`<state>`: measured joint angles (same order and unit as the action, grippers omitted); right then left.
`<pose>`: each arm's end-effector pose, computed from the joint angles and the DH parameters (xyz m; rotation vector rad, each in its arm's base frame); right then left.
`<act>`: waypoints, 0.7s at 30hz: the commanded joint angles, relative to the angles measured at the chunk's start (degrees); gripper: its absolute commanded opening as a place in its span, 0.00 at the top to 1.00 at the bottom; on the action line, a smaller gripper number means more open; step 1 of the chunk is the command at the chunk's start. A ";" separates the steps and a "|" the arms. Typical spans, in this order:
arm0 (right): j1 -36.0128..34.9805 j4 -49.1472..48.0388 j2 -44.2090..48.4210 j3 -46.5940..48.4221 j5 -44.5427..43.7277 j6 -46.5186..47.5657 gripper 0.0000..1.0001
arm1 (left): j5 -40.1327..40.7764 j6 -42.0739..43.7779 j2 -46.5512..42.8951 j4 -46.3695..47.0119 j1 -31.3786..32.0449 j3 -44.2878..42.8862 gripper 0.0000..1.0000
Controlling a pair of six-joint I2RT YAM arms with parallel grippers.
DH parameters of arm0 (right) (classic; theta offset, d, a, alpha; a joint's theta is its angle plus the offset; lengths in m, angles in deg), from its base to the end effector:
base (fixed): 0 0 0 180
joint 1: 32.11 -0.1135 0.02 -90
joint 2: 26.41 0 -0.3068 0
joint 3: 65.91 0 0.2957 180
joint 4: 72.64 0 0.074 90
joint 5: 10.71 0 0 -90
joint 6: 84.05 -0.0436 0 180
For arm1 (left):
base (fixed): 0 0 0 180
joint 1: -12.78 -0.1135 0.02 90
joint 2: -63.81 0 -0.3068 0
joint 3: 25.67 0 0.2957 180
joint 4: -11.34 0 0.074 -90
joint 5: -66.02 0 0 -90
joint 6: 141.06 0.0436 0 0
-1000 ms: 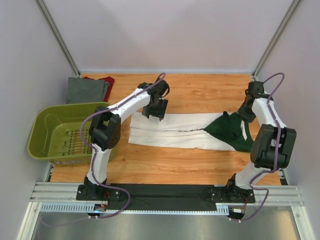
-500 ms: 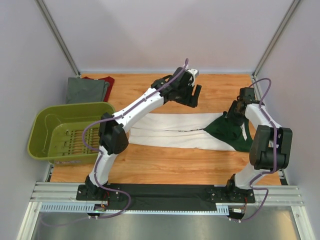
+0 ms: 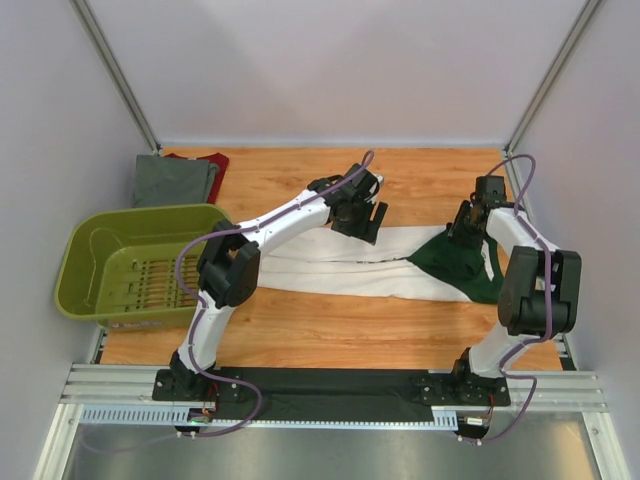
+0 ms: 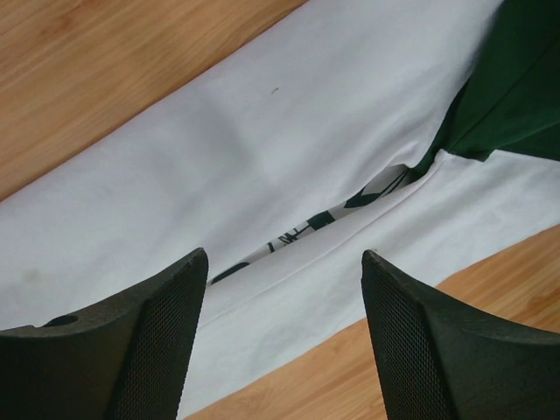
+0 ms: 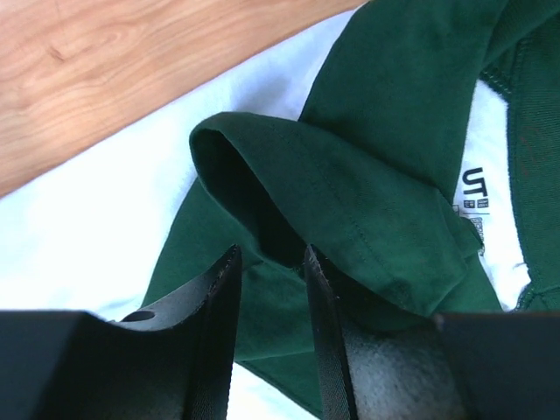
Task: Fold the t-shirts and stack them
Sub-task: Fold the tshirt
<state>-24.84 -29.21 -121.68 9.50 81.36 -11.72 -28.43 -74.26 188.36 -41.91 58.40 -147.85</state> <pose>0.3763 -0.0464 0.2135 0.5672 2.6179 0.1058 0.3863 -0.3996 0.2570 0.5436 2.5800 -0.5454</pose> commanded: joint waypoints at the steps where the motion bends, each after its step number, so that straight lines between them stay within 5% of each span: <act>1: -1.20 -0.35 -0.71 1.43 0.13 2.55 0.62 | 1.19 0.88 -3.26 0.41 0.08 -0.18 0.22; 14: -2.52 1.67 -2.21 -0.07 -4.78 4.57 0.67 | 2.78 3.60 -2.73 -1.61 -0.10 0.17 0.22; 19: -2.52 1.85 -2.64 0.90 -5.23 5.28 0.84 | 2.95 3.87 -2.74 -1.88 -0.19 0.96 0.22; 20: -2.52 1.94 -3.26 1.33 -5.14 5.10 0.99 | 3.04 3.95 -2.74 -1.88 -0.19 0.96 0.22; 21: -2.52 1.94 -3.52 1.77 -4.79 5.02 1.00 | 3.04 4.04 -2.74 -2.05 -0.27 0.88 0.22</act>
<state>-27.18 -27.09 -123.95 9.19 77.79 -7.39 -26.03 -71.70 188.31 -43.17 58.38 -147.13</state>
